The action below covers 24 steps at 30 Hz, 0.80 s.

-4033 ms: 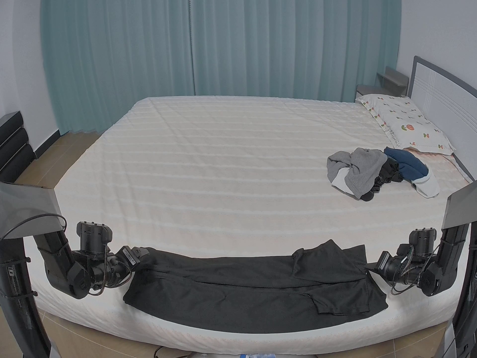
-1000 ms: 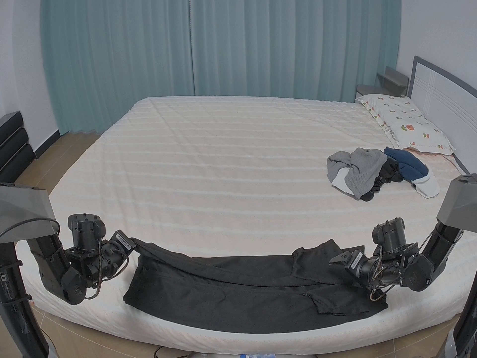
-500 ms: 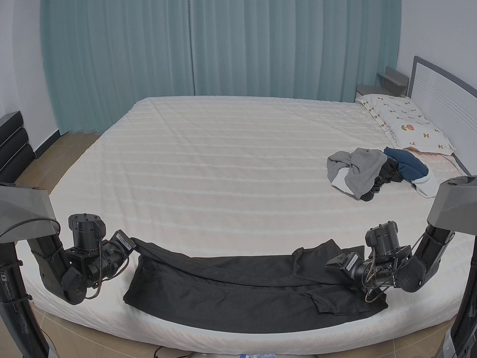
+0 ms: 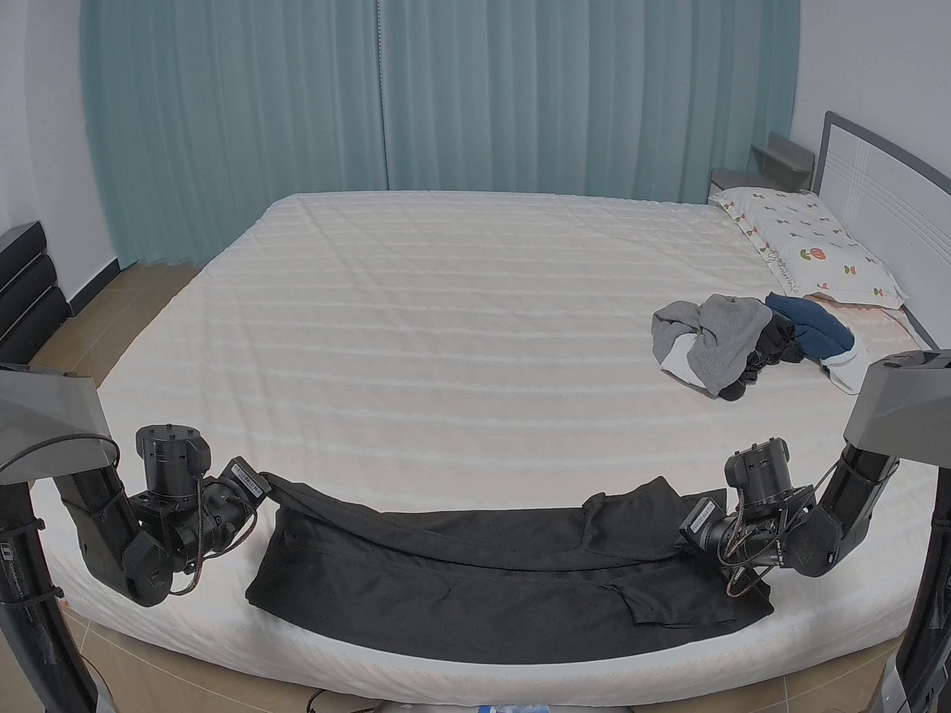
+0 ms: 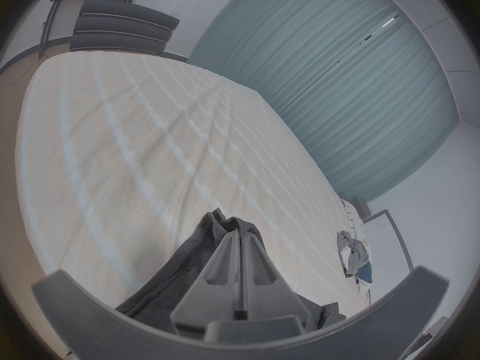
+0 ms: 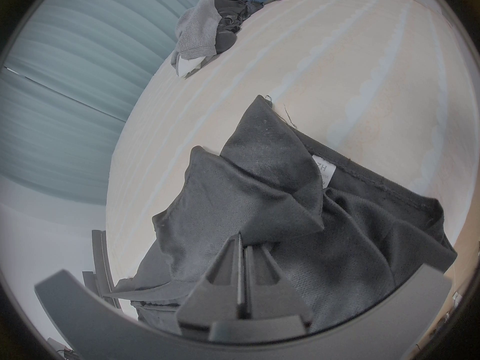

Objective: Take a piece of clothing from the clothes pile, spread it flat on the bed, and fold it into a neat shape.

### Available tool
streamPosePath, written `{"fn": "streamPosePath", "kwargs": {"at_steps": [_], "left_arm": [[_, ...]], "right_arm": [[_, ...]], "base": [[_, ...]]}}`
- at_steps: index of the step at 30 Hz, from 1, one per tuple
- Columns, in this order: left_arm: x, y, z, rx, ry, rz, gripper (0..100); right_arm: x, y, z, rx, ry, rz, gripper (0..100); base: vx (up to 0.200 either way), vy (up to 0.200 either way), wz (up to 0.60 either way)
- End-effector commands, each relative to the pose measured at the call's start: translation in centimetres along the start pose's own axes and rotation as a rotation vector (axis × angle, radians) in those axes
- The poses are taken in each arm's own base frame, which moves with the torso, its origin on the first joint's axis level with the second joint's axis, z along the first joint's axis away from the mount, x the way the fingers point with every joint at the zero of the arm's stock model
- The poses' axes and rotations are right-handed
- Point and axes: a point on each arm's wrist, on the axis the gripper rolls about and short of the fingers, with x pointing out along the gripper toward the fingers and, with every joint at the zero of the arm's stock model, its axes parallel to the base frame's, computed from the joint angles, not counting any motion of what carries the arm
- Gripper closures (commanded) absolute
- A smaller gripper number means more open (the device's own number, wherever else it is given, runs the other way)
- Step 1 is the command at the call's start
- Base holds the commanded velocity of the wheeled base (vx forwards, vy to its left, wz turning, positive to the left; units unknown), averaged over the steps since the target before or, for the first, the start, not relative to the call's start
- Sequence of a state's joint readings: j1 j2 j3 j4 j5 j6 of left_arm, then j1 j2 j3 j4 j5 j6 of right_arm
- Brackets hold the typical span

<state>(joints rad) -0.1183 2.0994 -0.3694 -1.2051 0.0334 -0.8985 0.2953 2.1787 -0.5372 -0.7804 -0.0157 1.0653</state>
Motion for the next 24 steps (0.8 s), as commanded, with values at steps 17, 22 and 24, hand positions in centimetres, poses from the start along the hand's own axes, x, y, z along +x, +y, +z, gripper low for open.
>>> {"fn": "streamPosePath", "kwargs": {"at_steps": [17, 22, 24], "left_arm": [[1.4, -2.4, 2.9, -0.026, -0.121, -0.115, 100], [1.7, -2.4, 3.5, -0.038, -0.186, -0.161, 100], [1.9, -2.2, 3.7, -0.042, -0.216, -0.168, 100]], "right_arm": [[-3.3, 4.5, 6.6, 0.123, -0.308, 0.324, 100], [-2.6, 4.0, 6.0, 0.103, -0.295, 0.310, 100], [-2.6, 4.0, 6.0, 0.096, -0.294, 0.310, 100]], "base": [[0.000, 0.000, 0.00], [0.000, 0.000, 0.00], [0.000, 0.000, 0.00]]}}
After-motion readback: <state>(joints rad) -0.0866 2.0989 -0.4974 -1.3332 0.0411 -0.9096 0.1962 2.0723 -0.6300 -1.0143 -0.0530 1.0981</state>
